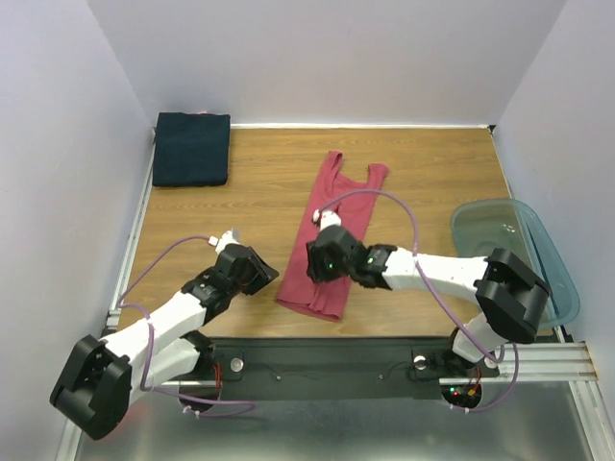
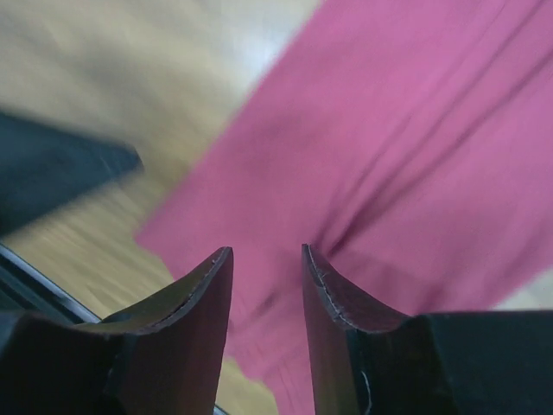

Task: Fold and stack the tank tops
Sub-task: Fold the tank top

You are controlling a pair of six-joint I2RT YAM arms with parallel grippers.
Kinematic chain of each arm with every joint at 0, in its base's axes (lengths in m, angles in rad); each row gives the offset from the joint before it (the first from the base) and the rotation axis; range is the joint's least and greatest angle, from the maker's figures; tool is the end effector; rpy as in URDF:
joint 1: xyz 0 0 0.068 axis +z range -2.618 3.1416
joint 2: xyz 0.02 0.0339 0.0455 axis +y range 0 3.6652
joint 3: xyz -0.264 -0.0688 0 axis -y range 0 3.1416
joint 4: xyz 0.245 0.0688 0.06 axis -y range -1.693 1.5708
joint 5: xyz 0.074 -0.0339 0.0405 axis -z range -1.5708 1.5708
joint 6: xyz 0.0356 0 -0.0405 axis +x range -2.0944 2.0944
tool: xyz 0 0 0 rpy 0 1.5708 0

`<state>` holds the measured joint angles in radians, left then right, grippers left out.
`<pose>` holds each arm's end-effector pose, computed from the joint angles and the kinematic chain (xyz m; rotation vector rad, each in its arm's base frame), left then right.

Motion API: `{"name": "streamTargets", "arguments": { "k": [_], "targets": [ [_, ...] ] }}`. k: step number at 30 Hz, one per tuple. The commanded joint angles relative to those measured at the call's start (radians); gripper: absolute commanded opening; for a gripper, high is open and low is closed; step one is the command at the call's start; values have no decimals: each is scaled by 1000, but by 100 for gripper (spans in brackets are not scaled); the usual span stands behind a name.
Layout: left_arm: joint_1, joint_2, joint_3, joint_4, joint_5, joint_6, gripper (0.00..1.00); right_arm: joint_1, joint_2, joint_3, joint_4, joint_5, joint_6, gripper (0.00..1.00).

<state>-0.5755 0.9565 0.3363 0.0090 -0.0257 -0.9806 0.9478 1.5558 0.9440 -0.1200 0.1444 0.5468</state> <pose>0.1614 -0.1036 0.1728 -0.4803 2.2620 -0.8234 0.1981 0.2669 0.2129 -0.3967 2.3356 0.5921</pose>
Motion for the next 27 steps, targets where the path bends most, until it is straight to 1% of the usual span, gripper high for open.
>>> {"name": "streamTargets", "arguments": {
  "k": [1,3,4,6,8,9,11,12,14,15,19,20,27],
  "targets": [
    [-18,-71,-37,-41,-13,-102,42,92,-59,-30,-167,237,-41,44],
    [-33,-94,-46,-76,-28,-153,43,149,-88,-42,-204,260,-36,48],
    [-34,-99,-48,-86,-28,-153,43,169,-95,-40,-216,273,-31,49],
    [-50,-111,-52,-107,-34,-207,48,231,-108,-36,-260,311,-31,54],
    [-69,-119,-59,-147,-36,-271,48,270,-111,-28,-297,339,-34,58],
    [-78,-125,-66,-168,-42,-295,48,305,-109,-25,-308,354,-42,59],
    [-99,-136,-72,-193,-51,-358,48,336,-109,-27,-325,359,-51,61],
    [-127,-147,-79,-213,-63,-416,48,359,-111,-30,-329,362,-59,63],
    [-156,-163,-80,-236,-77,-472,48,376,-118,-45,-337,360,-70,66],
    [-188,-165,-77,-241,-91,-518,48,387,-120,-51,-339,356,-85,67],
    [-251,-150,-48,-300,-140,-587,48,416,-120,-65,-340,353,-129,70],
    [-259,-131,-43,-302,-146,-593,48,422,-109,-60,-342,353,-137,71],
    [-297,-44,-8,-290,-178,-615,51,466,-22,-31,-354,385,-182,74]
  ]
}}
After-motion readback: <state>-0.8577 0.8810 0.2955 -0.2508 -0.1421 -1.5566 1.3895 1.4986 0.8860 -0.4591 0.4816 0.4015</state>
